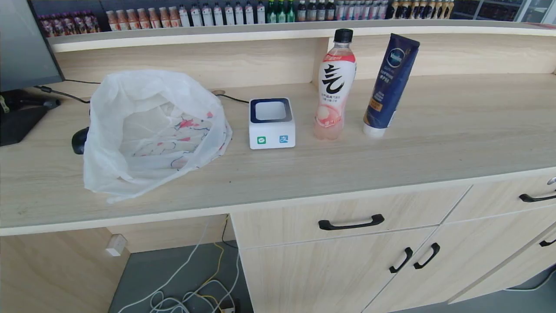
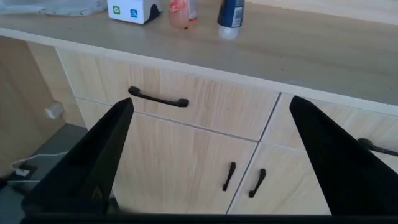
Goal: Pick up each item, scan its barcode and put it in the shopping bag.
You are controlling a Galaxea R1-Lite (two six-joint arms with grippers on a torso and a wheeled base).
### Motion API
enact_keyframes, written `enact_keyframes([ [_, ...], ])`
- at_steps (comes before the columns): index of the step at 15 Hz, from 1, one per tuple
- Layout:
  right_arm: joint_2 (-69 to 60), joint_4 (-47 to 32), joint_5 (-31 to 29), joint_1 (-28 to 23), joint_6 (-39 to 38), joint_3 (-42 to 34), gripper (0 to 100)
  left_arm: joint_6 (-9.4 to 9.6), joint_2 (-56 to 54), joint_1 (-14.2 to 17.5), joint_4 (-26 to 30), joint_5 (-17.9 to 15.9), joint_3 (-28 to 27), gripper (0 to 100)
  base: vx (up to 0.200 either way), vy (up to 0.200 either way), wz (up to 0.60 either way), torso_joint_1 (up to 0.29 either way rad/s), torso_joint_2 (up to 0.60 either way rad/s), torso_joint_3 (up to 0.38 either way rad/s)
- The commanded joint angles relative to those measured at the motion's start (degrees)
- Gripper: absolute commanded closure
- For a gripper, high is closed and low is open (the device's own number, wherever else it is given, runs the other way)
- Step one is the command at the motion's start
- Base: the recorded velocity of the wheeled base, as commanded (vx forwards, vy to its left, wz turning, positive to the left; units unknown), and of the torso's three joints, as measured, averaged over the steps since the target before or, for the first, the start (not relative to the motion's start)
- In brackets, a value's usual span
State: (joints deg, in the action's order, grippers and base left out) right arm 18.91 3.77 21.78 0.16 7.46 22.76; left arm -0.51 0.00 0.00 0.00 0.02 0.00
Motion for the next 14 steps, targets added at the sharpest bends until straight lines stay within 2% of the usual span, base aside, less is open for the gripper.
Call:
enact_keyframes([
  [1, 8.07, 0.1, 3.0, 0.19, 0.19, 4.31, 0, -0.02, 0.0, 0.0, 0.0, 0.06, 0.0, 0, 0.0, 0.0, 0.0, 0.0, 0.0, 0.0],
  [2, 11.94, 0.19, 7.66, 3.36, 0.19, 6.42, 0, -0.1, 0.0, 0.0, 0.09, -0.02, 0.0, 0, 0.0, 0.0, 0.0, 0.0, 0.0, 0.0],
  [3, 12.65, 0.28, 8.27, 5.38, 0.27, 6.51, 0, -0.02, 0.0, 0.0, 0.0, -0.02, 0.0, 0, 0.0, 0.0, 0.0, 0.0, 0.0, 0.0],
  [6, 13.96, 0.54, 8.27, 16.63, -0.78, 4.75, 0, -0.02, 0.0, 0.0, 0.0, -0.02, 0.0, 0, 0.0, 0.0, 0.0, 0.0, 0.0, 0.0],
  [8, 16.51, 1.15, 8.27, 19.27, -3.59, 7.74, 0, -0.02, 0.0, 0.0, 0.0, -0.02, 0.0, 0, 0.0, 0.0, 0.0, 0.0, 0.0, 0.0],
  [10, 23.28, 2.3, 8.27, 19.35, -2.98, 11.43, 0, -0.1, 0.0, 0.0, 0.09, 0.06, 0.0, 0, 0.0, 0.0, 0.0, 0.0, 0.0, 0.0],
  [14, 37.43, 13.28, 5.73, 19.62, 3.17, 15.38, 0, -0.02, 0.0, 0.0, 0.09, 0.06, 0.0, 0, 0.0, 0.0, 0.0, 0.0, 0.0, 0.0],
])
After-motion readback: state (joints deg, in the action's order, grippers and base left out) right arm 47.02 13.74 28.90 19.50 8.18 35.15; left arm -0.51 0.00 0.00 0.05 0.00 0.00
